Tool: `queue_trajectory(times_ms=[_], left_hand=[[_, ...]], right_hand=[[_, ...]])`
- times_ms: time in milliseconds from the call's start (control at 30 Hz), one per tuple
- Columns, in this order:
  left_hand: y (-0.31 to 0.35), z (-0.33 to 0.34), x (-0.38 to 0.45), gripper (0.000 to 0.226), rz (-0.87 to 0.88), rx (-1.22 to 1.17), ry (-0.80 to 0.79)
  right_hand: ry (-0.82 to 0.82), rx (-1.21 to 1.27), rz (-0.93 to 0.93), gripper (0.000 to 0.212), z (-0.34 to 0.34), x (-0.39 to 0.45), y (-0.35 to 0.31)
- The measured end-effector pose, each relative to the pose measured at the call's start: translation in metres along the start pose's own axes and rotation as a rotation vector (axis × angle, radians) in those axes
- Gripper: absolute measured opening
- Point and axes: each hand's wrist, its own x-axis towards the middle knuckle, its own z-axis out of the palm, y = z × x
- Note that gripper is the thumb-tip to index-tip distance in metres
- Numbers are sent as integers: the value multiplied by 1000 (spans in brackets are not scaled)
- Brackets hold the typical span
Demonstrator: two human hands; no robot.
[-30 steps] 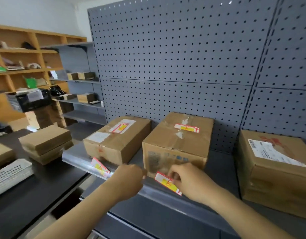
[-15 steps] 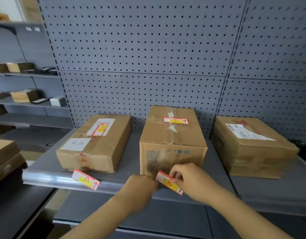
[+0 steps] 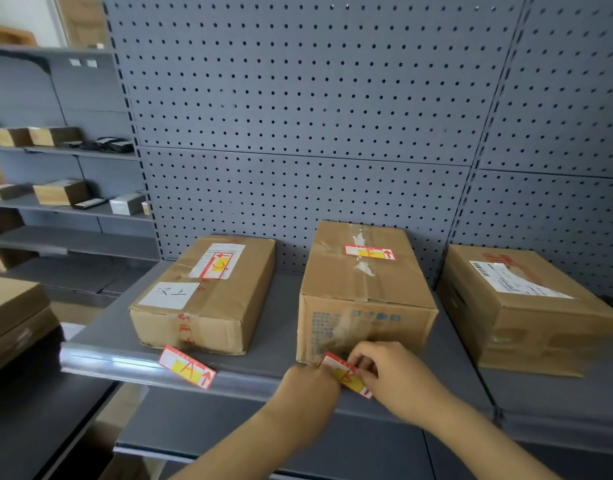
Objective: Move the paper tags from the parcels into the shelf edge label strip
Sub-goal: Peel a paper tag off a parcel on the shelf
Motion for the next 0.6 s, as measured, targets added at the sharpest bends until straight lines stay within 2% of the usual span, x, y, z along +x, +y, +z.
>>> queue_trajectory(times_ms=[333,600], left_hand=[[10,1,3,29,-46,26,14],[9,-2,0,29,-59,13,-43]], right_hand=[[42,63,12,11,5,-2,7],[31,-153,-86,13,21,-8,7]])
